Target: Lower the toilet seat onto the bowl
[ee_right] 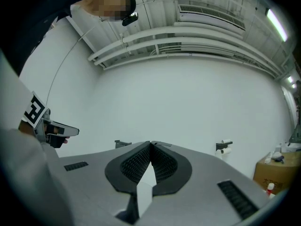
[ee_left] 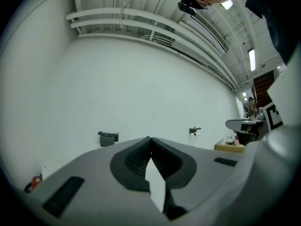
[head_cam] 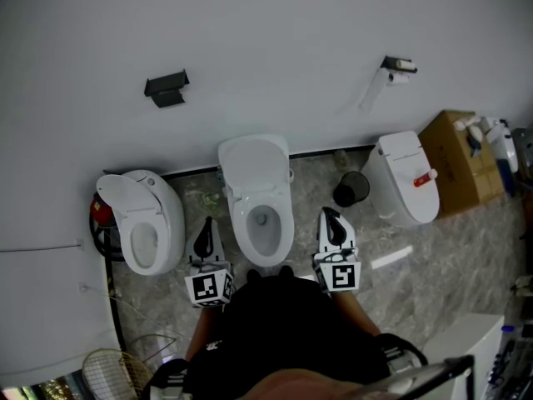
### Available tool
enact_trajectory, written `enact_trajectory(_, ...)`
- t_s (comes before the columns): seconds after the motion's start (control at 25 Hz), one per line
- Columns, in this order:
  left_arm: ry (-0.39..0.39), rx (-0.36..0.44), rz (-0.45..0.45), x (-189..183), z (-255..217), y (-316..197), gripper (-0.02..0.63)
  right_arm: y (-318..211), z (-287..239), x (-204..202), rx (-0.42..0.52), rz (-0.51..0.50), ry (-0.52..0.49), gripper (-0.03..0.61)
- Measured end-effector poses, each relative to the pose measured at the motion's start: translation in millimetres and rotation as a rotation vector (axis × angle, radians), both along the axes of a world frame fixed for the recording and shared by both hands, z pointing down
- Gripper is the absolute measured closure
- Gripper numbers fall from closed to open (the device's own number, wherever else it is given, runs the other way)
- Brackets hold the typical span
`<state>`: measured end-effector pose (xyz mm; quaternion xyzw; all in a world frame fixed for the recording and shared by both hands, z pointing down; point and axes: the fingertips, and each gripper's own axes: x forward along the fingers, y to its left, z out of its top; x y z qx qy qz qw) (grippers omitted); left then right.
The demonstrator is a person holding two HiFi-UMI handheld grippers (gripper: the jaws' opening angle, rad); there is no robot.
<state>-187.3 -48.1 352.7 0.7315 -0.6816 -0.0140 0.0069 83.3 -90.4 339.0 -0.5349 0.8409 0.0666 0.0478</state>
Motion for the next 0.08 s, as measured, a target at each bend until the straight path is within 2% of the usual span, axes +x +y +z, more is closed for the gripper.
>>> enact_trajectory(0.08,0.007,0.000,0.007,0.7,-1.0,0.0,0.606,1.3,0.2,-0.7,0.002,0.000,-0.004,0.563)
